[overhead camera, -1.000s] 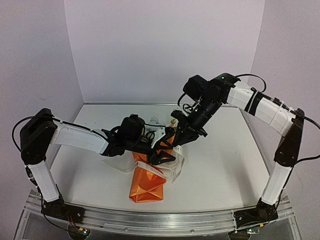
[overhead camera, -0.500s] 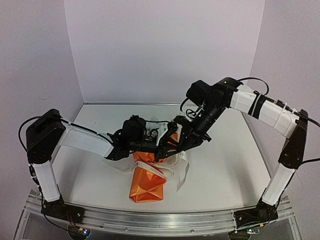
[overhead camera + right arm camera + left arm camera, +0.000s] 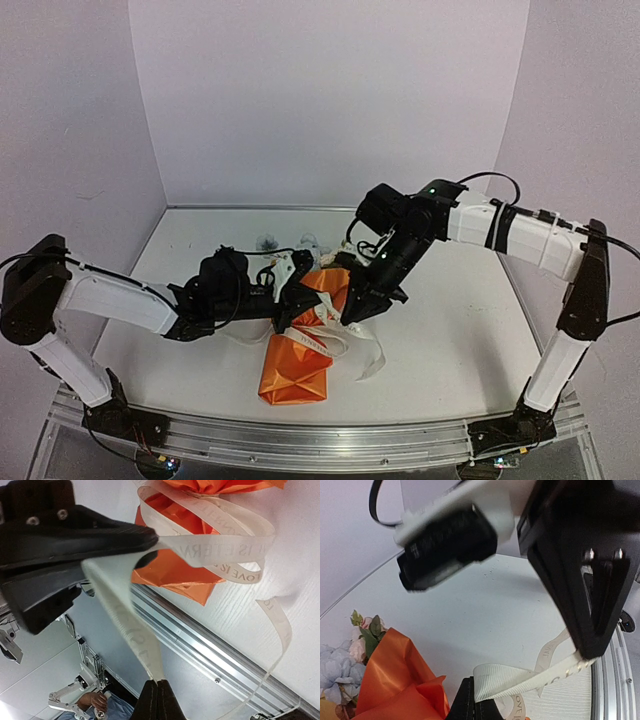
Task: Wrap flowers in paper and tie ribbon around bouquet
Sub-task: Cross the half-tied ribbon over the folded bouquet.
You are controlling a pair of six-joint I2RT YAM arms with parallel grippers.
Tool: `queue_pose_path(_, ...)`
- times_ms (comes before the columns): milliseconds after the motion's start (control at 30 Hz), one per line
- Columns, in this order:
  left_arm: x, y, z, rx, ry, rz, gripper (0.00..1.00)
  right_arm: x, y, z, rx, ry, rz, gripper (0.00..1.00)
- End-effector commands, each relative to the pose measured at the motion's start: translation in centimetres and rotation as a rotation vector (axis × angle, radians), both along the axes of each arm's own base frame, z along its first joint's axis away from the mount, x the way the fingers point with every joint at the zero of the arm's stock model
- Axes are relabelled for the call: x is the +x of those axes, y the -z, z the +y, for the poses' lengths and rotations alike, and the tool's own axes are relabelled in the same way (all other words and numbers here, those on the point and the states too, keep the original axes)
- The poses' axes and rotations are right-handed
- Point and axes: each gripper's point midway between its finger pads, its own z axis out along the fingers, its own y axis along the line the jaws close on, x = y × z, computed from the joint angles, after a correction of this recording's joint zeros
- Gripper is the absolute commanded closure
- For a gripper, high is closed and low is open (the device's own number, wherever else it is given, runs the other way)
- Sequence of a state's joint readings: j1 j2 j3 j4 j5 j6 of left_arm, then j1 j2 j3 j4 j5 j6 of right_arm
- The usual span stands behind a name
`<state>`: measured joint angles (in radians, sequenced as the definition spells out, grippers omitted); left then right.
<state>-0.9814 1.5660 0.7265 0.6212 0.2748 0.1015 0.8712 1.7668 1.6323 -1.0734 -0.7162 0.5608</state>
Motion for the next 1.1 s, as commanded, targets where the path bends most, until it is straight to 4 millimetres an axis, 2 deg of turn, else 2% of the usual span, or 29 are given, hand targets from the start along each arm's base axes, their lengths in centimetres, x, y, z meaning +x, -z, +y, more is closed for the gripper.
queue_pose_path(0,1.8,-0.5,3.3,0.054,-0.17,-0.063,1.0,-0.9,2.8,1.5,-0.051,-0.019,0.002,1.0)
queue_pose_path(133,1.5,0.5,5.4,0.11,-0.223,-0.071,1.0,-1.4,5.3,2.8,-0.079,-0.02,-0.004,1.0)
queue_pose_path(233,0.4,1.1,6.3,0.151,-0.219,-0.067,1.0,-1.6,7.0,3.4,-0.099,-0.016,-0.005,1.0)
queue_pose_path(400,-2.7,2.2,6.5,0.198,-0.143,-0.065,1.0,-2.1,8.8,3.7,-0.116,-0.007,0.007,1.0)
queue_pose_path(600,-4.7,3.1,7.0,0.251,-0.084,-0.039,1.0,-3.7,10.3,2.8,-0.145,-0.024,0.029,1.0)
queue_pose_path(700,-5.9,3.2,6.7,0.264,-0.03,-0.026,1.0,-4.4,10.4,2.2,-0.146,-0.036,0.038,0.9)
queue_pose_path(833,-7.2,3.8,6.3,0.291,0.036,-0.008,0.99,-3.9,10.5,0.3,-0.176,-0.049,-0.051,0.66)
queue_pose_path(967,-7.7,4.3,6.0,0.315,0.057,0.001,0.99,-2.6,9.9,-1.3,-0.193,-0.035,-0.145,0.57)
queue_pose_path(1067,-7.7,4.2,5.9,0.314,0.053,-0.003,0.99,-1.3,10.2,-3.2,-0.245,-0.016,-0.248,0.52)
